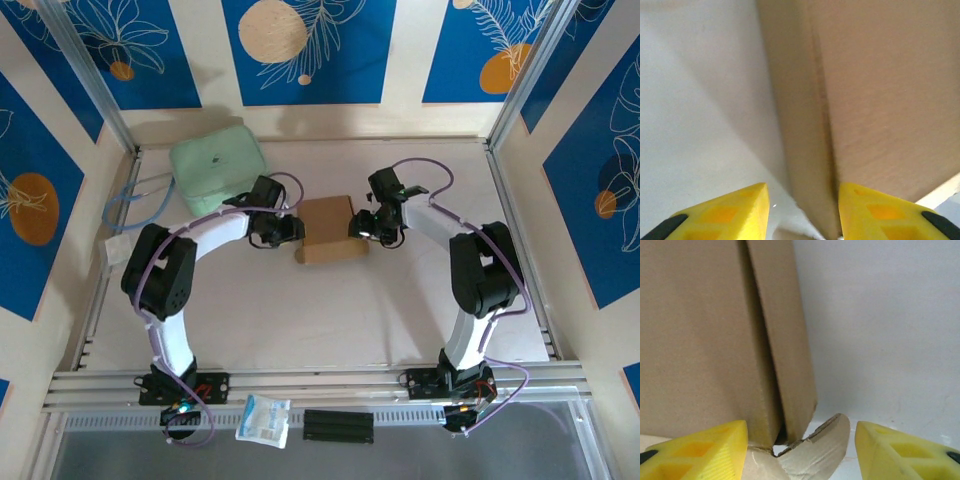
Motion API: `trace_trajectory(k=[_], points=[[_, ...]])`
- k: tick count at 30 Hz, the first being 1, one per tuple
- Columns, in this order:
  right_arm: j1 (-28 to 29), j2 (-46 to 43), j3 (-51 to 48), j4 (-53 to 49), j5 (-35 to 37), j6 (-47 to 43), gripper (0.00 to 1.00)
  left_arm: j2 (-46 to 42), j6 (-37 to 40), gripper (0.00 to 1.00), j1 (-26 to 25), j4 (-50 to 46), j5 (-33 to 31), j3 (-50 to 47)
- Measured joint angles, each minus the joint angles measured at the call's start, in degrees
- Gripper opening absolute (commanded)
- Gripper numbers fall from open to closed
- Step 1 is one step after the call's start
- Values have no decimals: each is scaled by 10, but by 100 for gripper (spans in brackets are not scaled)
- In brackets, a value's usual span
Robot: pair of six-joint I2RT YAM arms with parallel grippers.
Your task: Fold the paper box
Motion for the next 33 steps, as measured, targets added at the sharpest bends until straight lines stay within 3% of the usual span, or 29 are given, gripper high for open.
trace_trajectory(k=[5,8,16,22,25,29,33], points=[[-1,-20,1,-11,5,-5,64,-15,7,62,0,6,-6,0],[-9,-51,3,-5,-6,-3,66,-27,7,68,1,7,-12,4],[-46,9,87,7,-56,-30,65,23,7,68,3,39,4,57],[-37,83,104,5,-83,-56,60,66,-3,50,3,79,35,45],[-23,99,102,7,-90,-65,50,62,-13,47,3,119,51,18],[3,100,95,12,-86,-70,38,35,-15,48,7,146,49,-27],[25,91,71,49,-92,-63,31,-13,-18,61,14,139,32,-77]])
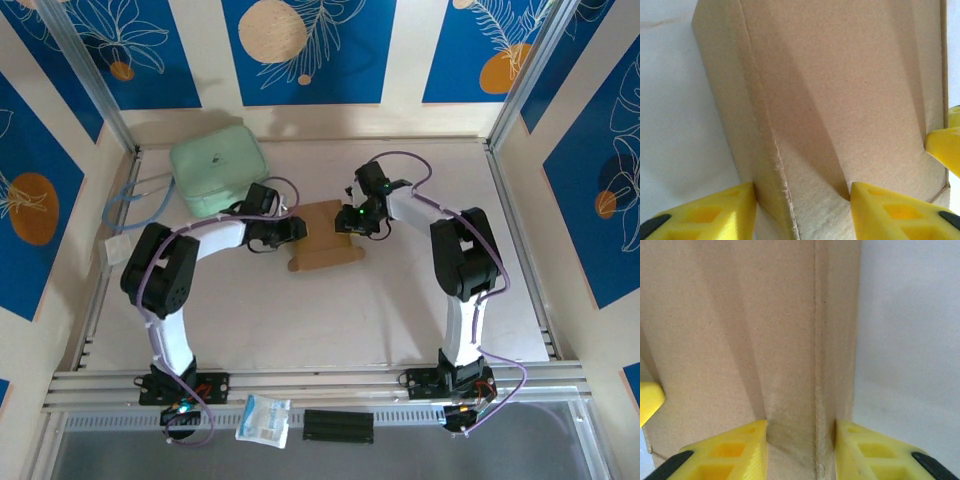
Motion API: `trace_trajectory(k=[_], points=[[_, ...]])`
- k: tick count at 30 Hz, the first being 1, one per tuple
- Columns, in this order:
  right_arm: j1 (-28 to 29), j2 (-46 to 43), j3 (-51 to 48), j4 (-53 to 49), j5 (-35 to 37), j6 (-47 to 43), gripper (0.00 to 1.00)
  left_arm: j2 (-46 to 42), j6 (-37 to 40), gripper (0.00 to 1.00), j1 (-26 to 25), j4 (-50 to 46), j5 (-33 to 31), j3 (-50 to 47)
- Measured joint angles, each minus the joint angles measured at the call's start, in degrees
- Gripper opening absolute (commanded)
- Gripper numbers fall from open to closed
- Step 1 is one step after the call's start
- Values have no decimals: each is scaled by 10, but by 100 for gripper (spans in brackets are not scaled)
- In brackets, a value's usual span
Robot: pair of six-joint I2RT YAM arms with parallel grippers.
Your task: Fold the paper box
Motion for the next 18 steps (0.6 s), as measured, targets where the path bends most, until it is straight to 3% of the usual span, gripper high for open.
trace_trajectory(k=[4,8,13,18], points=[[0,-21,-50,53,-32,15,24,-61,9,73,2,-24,-28,-30],[-39,-25,-92,107,-110,24,22,-101,11,78,11,-28,-34,-35],[-92,-11,-121,149,-220,31,20,-85,7,80,26,-17,-21,-37],[-114,7,-122,163,-276,33,20,-27,-22,82,32,51,38,-38]])
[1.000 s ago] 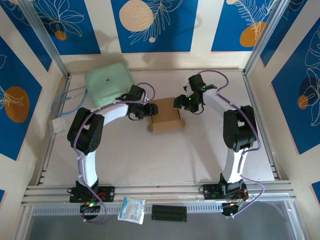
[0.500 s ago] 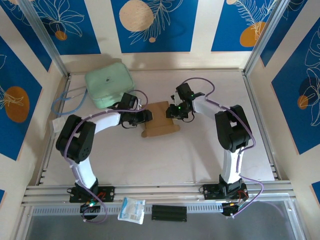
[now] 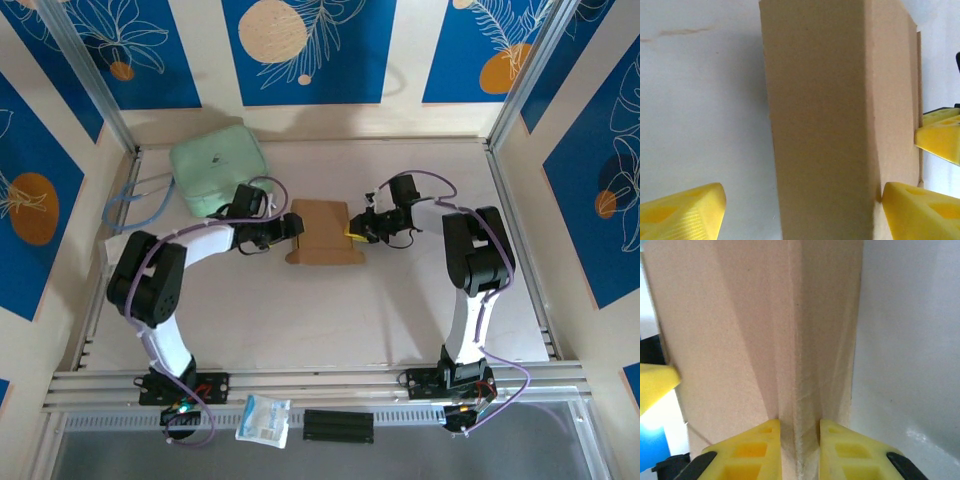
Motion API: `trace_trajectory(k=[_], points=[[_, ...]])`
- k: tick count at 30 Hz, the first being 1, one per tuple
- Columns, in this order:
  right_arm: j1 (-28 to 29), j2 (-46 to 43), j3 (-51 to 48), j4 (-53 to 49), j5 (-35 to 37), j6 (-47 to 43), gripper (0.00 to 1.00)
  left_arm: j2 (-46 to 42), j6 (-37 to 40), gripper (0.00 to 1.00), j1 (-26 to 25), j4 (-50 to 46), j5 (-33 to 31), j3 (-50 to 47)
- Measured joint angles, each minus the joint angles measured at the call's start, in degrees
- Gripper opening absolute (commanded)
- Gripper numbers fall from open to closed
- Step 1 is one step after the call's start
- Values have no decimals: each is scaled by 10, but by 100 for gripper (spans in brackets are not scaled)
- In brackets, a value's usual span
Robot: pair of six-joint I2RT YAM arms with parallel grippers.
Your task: Fold the paper box
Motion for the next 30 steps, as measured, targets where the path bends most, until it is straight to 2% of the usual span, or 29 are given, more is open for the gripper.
trace_trajectory(k=[5,7,15,21,25,26,28,29,30], points=[[-5,3,-1,3,-13,-2,20,44,-47,82,2,99,54,-2],[-6,3,-1,3,-13,-2,20,64,-78,78,2,155,74,-3],[-10,3,0,-1,-18,-2,25,99,-180,47,-3,285,110,-16],[-10,-13,-4,-21,2,9,42,85,-207,35,-7,287,109,-27],[-7,-78,-30,-44,44,16,53,46,-203,34,-9,239,96,-27],[-3,-111,-41,-47,62,15,58,33,-200,35,-9,224,92,-27],[6,-183,-64,-44,97,13,84,7,-193,35,-9,194,80,-27],[18,-227,-77,-39,120,4,91,-5,-189,35,-9,179,75,-27],[36,-271,-90,-30,146,-11,94,-19,-187,35,-9,160,68,-26]])
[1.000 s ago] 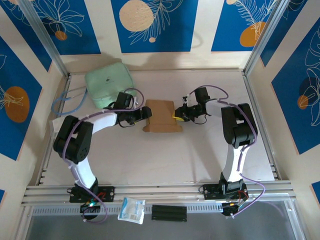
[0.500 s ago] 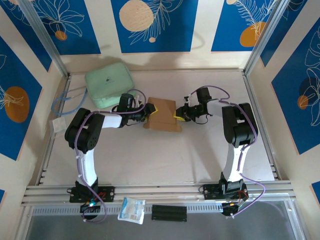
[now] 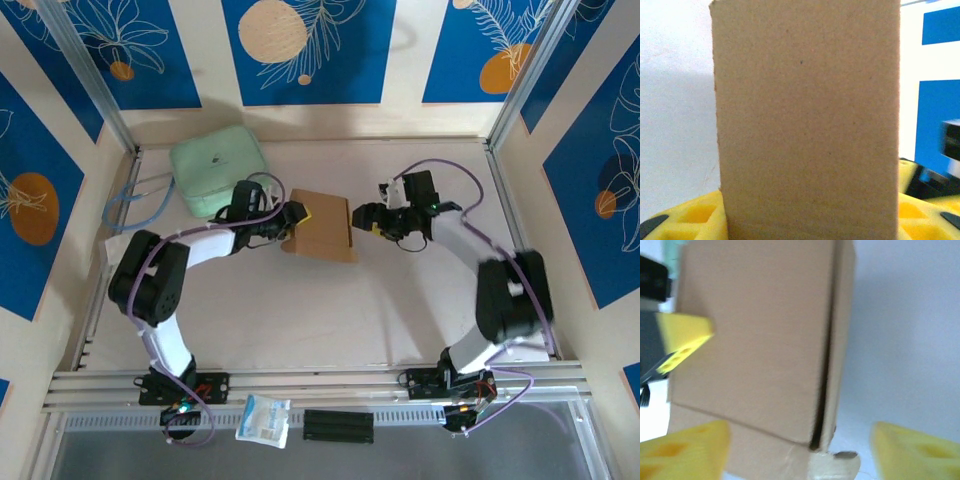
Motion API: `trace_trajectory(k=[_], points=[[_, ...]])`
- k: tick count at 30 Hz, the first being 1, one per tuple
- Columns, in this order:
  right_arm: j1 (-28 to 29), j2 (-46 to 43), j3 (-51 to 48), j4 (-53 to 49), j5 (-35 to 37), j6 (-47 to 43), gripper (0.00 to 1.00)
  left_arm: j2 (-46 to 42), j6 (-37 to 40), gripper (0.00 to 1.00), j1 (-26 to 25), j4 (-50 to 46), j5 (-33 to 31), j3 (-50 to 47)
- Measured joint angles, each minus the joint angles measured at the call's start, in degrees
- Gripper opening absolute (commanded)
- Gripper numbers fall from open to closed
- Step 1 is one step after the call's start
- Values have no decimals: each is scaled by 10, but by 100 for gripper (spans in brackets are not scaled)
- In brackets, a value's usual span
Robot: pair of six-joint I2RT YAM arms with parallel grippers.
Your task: Fold the paper box
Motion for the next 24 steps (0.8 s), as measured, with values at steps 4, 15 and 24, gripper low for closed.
trace_trajectory(k=[4,15,24], points=[[142,-153,-69,90,121,-130,98,-37,12,35,0,-69,-23,8],[335,-73,-213,384,357,-626,99,-68,12,35,0,-161,-47,41],[321,136,-148,607,484,-800,93,-85,6,36,0,-176,-56,42]])
